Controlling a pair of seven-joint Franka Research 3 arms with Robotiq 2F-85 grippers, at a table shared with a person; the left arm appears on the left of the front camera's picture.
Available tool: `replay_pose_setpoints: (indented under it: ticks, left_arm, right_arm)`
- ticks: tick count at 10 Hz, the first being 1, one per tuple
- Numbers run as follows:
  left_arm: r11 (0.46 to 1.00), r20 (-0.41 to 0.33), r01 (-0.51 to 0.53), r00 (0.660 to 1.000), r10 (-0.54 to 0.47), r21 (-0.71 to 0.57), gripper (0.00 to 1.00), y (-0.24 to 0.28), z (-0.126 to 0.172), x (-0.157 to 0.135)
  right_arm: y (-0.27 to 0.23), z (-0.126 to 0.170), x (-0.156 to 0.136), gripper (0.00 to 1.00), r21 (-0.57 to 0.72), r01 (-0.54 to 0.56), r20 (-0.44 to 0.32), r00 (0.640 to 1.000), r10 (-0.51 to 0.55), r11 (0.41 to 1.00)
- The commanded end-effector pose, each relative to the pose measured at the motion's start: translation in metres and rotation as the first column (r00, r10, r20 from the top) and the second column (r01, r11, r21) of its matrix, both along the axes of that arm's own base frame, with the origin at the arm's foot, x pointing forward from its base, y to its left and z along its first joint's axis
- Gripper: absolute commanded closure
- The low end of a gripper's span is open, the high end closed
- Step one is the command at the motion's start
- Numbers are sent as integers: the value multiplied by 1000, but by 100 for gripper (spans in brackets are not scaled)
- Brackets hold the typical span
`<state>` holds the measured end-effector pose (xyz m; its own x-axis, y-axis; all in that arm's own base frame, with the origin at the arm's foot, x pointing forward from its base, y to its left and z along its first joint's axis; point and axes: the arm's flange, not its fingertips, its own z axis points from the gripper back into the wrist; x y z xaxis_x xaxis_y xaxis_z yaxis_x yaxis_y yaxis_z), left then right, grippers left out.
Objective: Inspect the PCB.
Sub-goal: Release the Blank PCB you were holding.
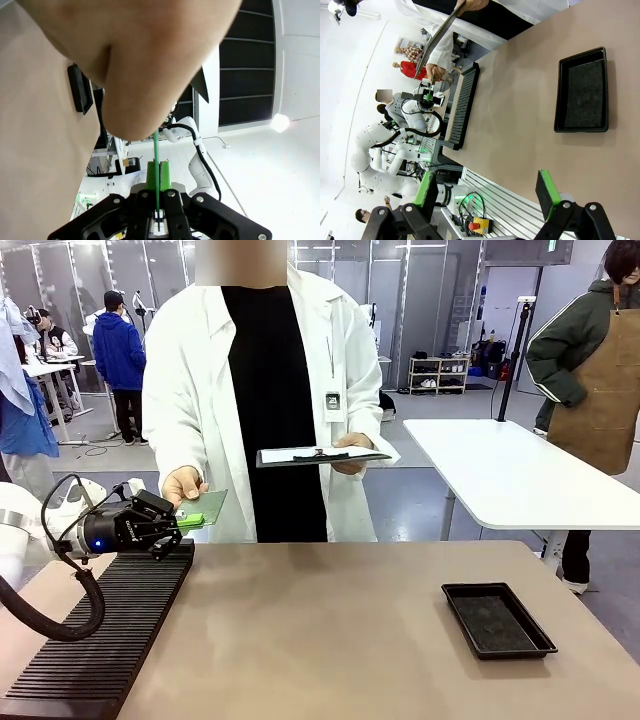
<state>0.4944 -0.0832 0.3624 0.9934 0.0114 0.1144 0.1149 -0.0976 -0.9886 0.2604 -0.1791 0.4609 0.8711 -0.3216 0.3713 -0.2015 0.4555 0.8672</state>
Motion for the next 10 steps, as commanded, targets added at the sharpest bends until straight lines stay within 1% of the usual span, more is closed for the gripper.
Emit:
replay_pose_setpoints:
  ticks: [1,2,3,4,5,6,7,9,10]
  left_arm:
    - [1000,0,0,1000,0,0,88,0,0,0]
    - [999,11,48,999,-48,1,63,-1,1,-3]
    - [999,17,36,999,-36,11,54,-2,1,-3]
    - [999,16,31,999,-32,11,35,-2,1,-3]
    - [999,18,41,999,-41,7,26,-3,2,-4]
    - [1000,19,30,999,-30,6,8,-2,3,-3]
    - [999,19,31,999,-31,7,0,-2,4,-4]
    - [999,16,32,999,-32,8,0,-1,5,-5]
    - [1000,14,27,1000,-27,7,5,-1,5,-6]
  right_arm:
    - [-1,1,-1,0,6,-1,16,1000,1,1000]
    - [-1,1,-1,0,6,-1,16,1000,1,1000]
    - [-1,1,-1,0,6,-1,16,1000,1,1000]
    - [-1,1,-1,0,6,-1,16,1000,1,1000]
    - [-1,1,-1,0,6,-1,16,1000,1,1000]
    - [-1,1,-1,0,6,-1,16,1000,1,1000]
    - [-1,1,-1,0,6,-1,16,1000,1,1000]
    - [-1,1,-1,0,6,-1,16,1000,1,1000]
    - [-1,1,-1,0,6,-1,16,1000,1,1000]
